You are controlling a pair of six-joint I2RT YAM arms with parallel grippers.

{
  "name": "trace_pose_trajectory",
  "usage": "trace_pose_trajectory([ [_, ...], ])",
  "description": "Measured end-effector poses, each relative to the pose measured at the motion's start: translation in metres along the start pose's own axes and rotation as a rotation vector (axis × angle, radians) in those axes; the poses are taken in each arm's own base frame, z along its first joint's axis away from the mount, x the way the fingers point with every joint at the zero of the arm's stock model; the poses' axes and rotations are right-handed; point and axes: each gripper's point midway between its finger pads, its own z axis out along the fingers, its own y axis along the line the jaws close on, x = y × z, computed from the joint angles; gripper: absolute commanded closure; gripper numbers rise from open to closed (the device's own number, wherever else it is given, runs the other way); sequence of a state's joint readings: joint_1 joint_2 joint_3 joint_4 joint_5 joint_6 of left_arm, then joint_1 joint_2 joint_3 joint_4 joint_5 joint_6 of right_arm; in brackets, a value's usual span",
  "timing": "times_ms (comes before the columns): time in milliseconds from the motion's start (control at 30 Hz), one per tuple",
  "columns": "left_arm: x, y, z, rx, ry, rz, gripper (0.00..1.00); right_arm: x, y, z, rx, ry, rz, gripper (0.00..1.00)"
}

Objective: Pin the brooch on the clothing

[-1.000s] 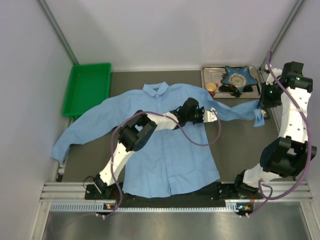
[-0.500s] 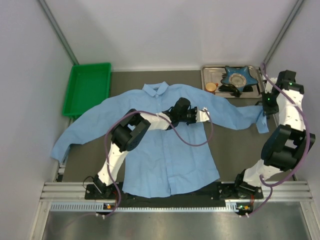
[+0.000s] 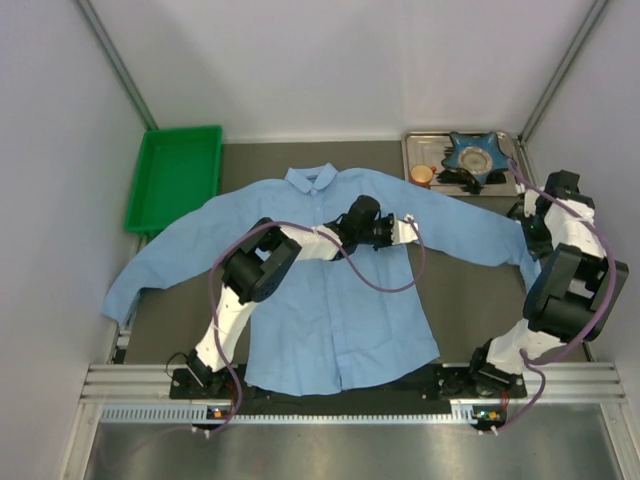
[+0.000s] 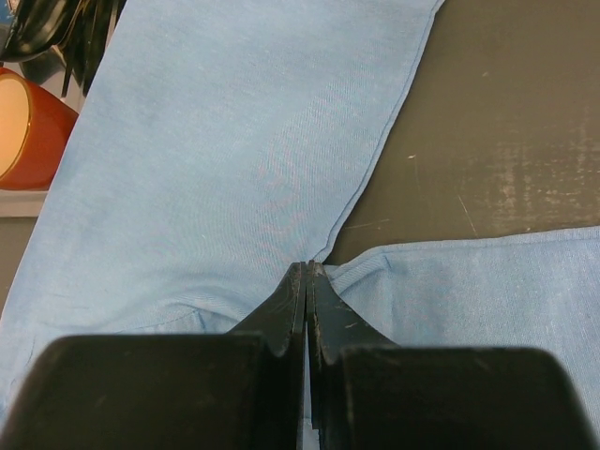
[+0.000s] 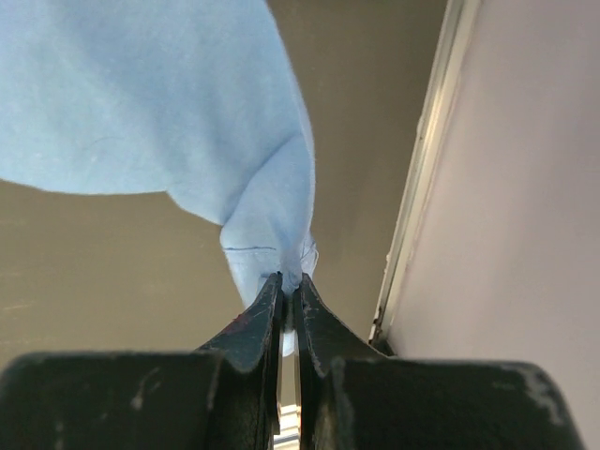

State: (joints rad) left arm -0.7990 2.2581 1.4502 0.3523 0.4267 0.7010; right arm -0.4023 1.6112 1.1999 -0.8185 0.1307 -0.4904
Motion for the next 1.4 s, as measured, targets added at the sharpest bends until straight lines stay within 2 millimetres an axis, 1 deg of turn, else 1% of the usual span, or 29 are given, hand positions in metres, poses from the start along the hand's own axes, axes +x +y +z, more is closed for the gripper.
trace_pose_trajectory([
  [33, 0.0, 0.0, 0.0, 0.0, 0.001, -0.001, 1.0, 0.002, -0.003, 0.001, 0.008, 0.003, -0.001, 1.0],
  [133, 0.0, 0.0, 0.0, 0.001, 0.0, -0.001, 1.0, 0.005, -0.012, 0.004, 0.031, 0.008, -0.003, 0.92],
  [167, 0.0, 0.0, 0.0, 0.002, -0.001, 0.0, 1.0, 0.005, -0.014, 0.005, 0.036, 0.01, -0.005, 0.87],
  [233, 0.0, -0.001, 0.0, 0.003, -0.002, -0.001, 1.0, 0.005, -0.016, 0.007, 0.043, 0.014, -0.011, 0.83],
  [267, 0.0, -0.001, 0.0, 0.003, -0.003, 0.0, 1.0, 0.005, -0.017, 0.009, 0.042, 0.017, -0.015, 0.78],
  [300, 0.0, -0.001, 0.0, 0.002, -0.002, 0.0, 1.0, 0.006, -0.017, 0.011, 0.042, 0.022, -0.019, 0.76],
  [400, 0.0, -0.001, 0.0, 0.002, -0.003, 0.0, 1.0, 0.008, -0.016, 0.016, 0.04, 0.038, -0.03, 0.63],
  [500, 0.001, -0.002, -0.001, 0.003, -0.002, -0.001, 1.0, 0.013, -0.018, 0.022, 0.035, 0.063, -0.036, 0.61],
  [567, 0.002, -0.001, -0.004, 0.004, -0.002, -0.003, 1.0, 0.018, -0.02, 0.026, 0.033, 0.081, -0.033, 0.52],
  [600, 0.001, -0.001, -0.004, 0.004, -0.003, -0.002, 1.0, 0.019, -0.022, 0.028, 0.033, 0.086, -0.029, 0.52],
  [633, 0.0, -0.001, -0.005, 0.006, -0.006, -0.002, 1.0, 0.021, -0.025, 0.028, 0.036, 0.09, -0.026, 0.52],
  [733, -0.004, -0.001, -0.008, 0.009, -0.016, 0.0, 1.0, 0.018, -0.033, 0.026, 0.052, 0.083, -0.019, 0.38],
  [767, -0.005, -0.001, -0.008, 0.011, -0.018, 0.0, 1.0, 0.015, -0.037, 0.024, 0.06, 0.076, -0.019, 0.36],
  [900, -0.007, 0.001, -0.01, 0.012, -0.024, 0.0, 1.0, 0.006, -0.046, 0.018, 0.083, 0.054, -0.032, 0.36],
  [1100, -0.008, 0.0, -0.011, 0.02, -0.033, 0.0, 1.0, -0.002, -0.06, 0.01, 0.107, 0.028, -0.037, 0.38],
  [1333, -0.007, -0.002, -0.011, 0.03, -0.032, -0.004, 1.0, -0.001, -0.059, 0.007, 0.084, 0.028, -0.032, 0.37],
  [1400, -0.006, -0.003, -0.012, 0.035, -0.029, -0.007, 1.0, -0.006, -0.061, 0.003, 0.08, 0.015, -0.027, 0.37],
])
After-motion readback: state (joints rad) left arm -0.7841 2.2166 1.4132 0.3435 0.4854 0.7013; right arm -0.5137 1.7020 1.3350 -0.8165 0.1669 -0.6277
